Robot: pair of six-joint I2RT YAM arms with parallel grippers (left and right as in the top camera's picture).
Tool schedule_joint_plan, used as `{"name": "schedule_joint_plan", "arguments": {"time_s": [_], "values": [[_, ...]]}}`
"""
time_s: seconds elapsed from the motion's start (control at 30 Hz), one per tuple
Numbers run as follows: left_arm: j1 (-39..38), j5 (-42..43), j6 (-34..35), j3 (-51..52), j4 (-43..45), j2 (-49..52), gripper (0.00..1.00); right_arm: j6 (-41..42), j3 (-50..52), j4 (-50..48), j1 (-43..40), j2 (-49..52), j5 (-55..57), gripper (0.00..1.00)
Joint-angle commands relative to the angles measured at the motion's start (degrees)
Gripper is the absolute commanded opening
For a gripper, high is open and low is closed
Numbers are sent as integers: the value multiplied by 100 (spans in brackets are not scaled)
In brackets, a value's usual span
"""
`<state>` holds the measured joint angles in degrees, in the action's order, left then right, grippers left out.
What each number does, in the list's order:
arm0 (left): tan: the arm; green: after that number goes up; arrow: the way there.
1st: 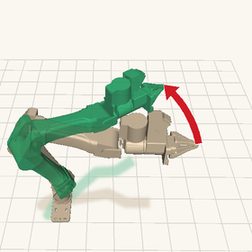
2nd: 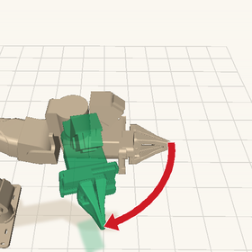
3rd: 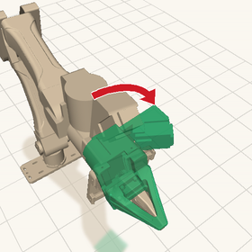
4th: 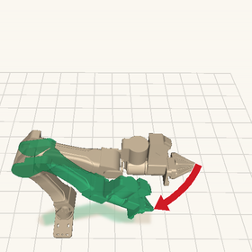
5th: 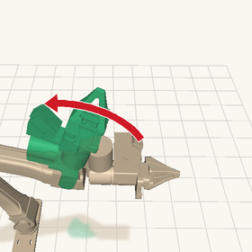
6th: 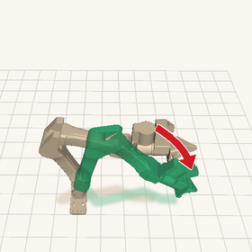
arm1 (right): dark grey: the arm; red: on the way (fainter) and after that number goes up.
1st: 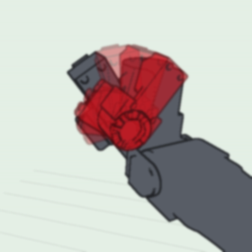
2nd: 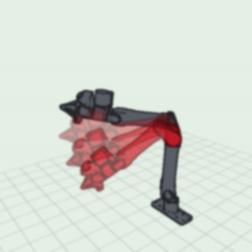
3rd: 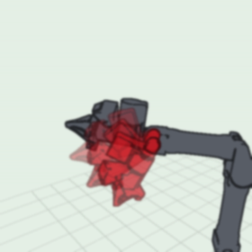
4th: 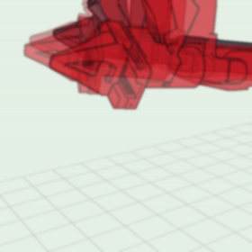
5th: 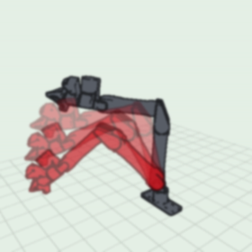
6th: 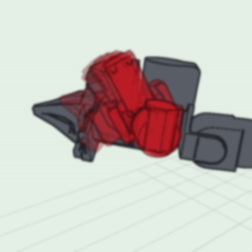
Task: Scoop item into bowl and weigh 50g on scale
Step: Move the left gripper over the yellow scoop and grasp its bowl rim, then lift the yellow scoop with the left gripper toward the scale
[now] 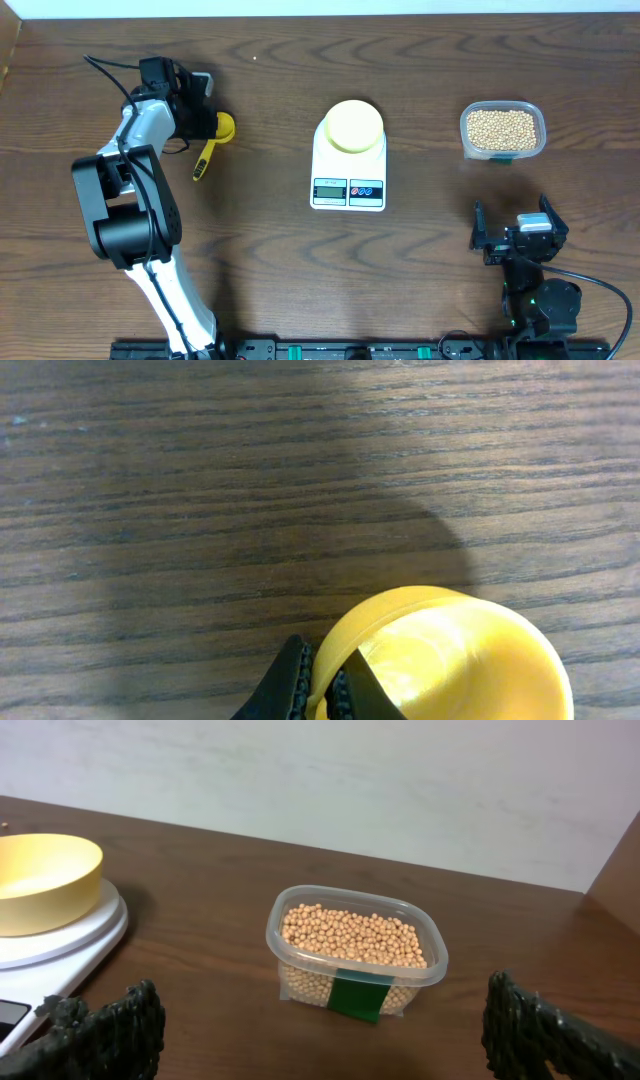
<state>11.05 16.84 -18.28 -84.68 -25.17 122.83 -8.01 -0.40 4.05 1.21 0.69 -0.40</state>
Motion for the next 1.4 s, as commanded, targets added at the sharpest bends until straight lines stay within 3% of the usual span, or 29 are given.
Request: {"name": "schedule_joint_plan", "arguments": {"time_s": [0.0,0.2,0.33,0.47,0.63,0.73,0.97,1.03,1.23,1.37], "values": [[9,50,649,-63,42,-568,7,24,9,26,33,-39,7,99],[-17,52,2229,-63,9,-1838,7,24,9,26,33,-39,7,99],[-70,52,2702,-63,-173,-2367,8,24,9,26,33,-39,7,99],[-138,52,3117,-63,-262,-2592,7,24,9,26,33,-39,7,99],[-208,52,4767,-63,-553,-2627,7,24,9,26,33,-39,7,99],[-319,63,5333,-61,-750,-2625,8,24,9,26,33,-39,7,99],[-693,205,5357,-61,-730,-2629,8,24,9,26,33,-39,7,99],[-817,229,5768,-61,-691,-2629,8,24,9,26,33,-39,7,99],[-953,433,5840,-61,-702,-2629,8,24,9,26,33,-42,7,99],[-953,767,6522,-61,-691,-2629,7,24,9,26,33,-39,7,99]]}}
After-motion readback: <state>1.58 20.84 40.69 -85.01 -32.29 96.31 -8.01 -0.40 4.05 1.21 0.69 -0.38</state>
